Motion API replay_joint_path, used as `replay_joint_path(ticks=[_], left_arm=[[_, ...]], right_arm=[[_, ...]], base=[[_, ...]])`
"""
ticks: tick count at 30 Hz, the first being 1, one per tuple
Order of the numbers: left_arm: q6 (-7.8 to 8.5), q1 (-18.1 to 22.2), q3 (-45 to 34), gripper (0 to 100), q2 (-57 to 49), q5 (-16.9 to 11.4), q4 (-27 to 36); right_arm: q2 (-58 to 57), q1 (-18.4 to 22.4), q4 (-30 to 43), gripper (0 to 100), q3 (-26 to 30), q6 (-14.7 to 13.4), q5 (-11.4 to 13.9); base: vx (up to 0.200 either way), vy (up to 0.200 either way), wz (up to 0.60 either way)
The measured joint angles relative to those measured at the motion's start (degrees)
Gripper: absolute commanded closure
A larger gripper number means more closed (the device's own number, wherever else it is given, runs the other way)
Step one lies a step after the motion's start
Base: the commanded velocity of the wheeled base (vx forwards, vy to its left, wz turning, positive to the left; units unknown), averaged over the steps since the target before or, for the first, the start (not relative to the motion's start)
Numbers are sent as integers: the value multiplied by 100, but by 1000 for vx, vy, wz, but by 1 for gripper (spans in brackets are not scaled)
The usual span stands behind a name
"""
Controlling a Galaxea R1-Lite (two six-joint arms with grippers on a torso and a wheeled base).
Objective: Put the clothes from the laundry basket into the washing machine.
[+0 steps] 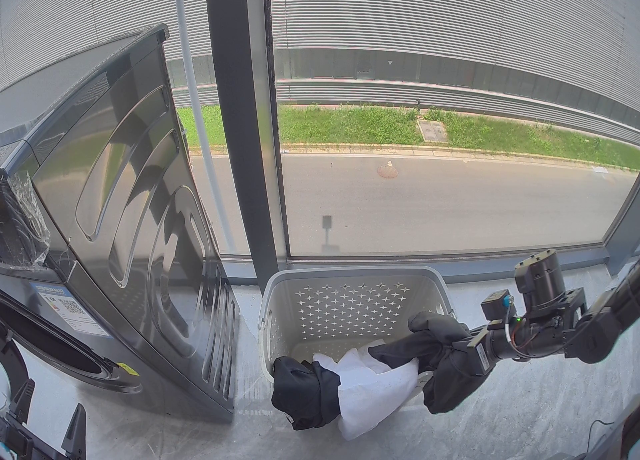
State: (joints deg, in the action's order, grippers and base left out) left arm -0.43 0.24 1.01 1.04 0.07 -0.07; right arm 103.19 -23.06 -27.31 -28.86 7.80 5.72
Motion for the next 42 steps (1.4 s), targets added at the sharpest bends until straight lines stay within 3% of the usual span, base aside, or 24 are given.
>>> replay_joint_path(ticks=[5, 15, 21, 29, 42], left_arm=[[0, 0, 0, 0, 0, 0, 0], [7, 0, 0, 0, 0, 0, 0], [43, 0, 0, 0, 0, -26, 0], [65, 0, 0, 0, 0, -43, 0], [67, 0, 0, 0, 0, -40, 0]], right_arm=[[-662, 0, -74, 100, 227, 10, 172], [-1915, -234, -154, 100, -221, 5, 706], [-2864, -629, -169, 100, -336, 11, 1031], [-3788, -1345, -178, 100, -212, 34, 1125], [-3985, -1858, -182, 100, 215, 67, 1136]], base=[[0, 0, 0], [0, 0, 0], [-33, 0, 0], [-200, 0, 0], [-200, 0, 0]])
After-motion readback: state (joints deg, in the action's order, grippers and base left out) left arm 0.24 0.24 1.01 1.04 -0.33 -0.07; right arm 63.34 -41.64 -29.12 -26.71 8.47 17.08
